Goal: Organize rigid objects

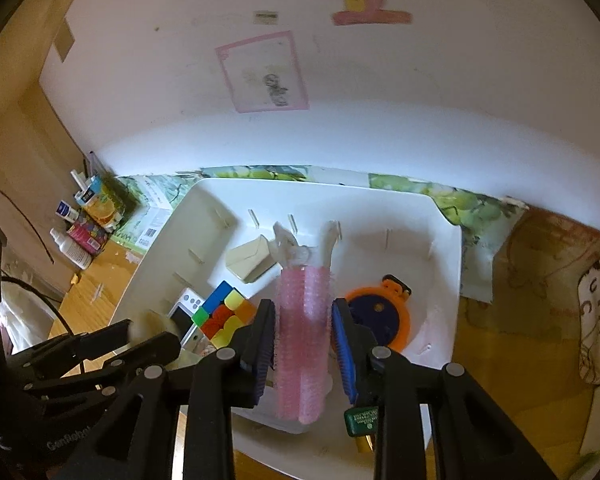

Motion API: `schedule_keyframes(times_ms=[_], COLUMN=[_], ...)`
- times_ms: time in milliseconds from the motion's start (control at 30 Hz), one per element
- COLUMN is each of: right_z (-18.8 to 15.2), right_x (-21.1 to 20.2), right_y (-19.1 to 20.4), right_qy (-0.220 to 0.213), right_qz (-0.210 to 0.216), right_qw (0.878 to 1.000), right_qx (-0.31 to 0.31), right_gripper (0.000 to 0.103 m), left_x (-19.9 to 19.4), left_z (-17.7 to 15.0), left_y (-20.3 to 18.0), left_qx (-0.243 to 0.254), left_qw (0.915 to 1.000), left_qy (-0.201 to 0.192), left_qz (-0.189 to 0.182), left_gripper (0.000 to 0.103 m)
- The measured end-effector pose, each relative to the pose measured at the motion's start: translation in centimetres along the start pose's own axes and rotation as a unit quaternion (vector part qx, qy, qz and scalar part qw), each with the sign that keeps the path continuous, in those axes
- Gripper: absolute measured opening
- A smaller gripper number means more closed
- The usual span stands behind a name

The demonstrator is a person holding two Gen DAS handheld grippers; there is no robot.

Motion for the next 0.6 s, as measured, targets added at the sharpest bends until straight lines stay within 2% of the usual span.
schedule_keyframes(times_ms=[33, 100, 267, 400, 500, 600], right_z=[-0.1, -0.2, -0.5, -1.5, -2.7, -4.4], right_x=[-0.2, -0.8, -2.8, -4.5, -5.2, -5.6], right_y=[-0.2, -0.5, -0.8, -0.6, 0.0, 1.1], right_qy=[-0.001, -0.008, -0.023, -0.030, -0.022, -0.012], right_qz=[0.000, 0.000, -0.016, -0.029, -0.033, -0.047], right_qw=[1.000, 1.000, 0.999, 0.998, 0.998, 0.997], right_qx=[0.005, 0.015, 0.024, 0.039, 0.050, 0.059], right_gripper=[0.039, 0.059, 0.063, 0.073, 0.078, 0.079], left_x=[-0.1, -0.4, -1.2, -2.2, -2.9, -3.2], left_z=[0.0, -0.1, -0.9, -1.9, -3.0, -4.3], left_y=[0.1, 0.1, 0.7, 1.6, 2.9, 4.6], left_qx=[-0.001, 0.000, 0.000, 0.005, 0.012, 0.018], left_qw=[1.0000, 0.9999, 0.9998, 0.9996, 0.9995, 0.9994], left_qy=[-0.002, -0.005, -0.001, -0.002, 0.001, 0.011], left_qz=[-0.003, -0.009, -0.019, -0.026, -0.028, -0.027], left_gripper=[0.076, 0.078, 0.080, 0.083, 0.084, 0.084])
Point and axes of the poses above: each gripper's, at about its wrist camera, not at the fingertips, and x roughly the way its jaws point, y to its left, z to its top, the point moved 1 cm from there along x, roughly the way its jaws point, and after that the axes turned 5 degrees about -x, right-handed, at the moved point
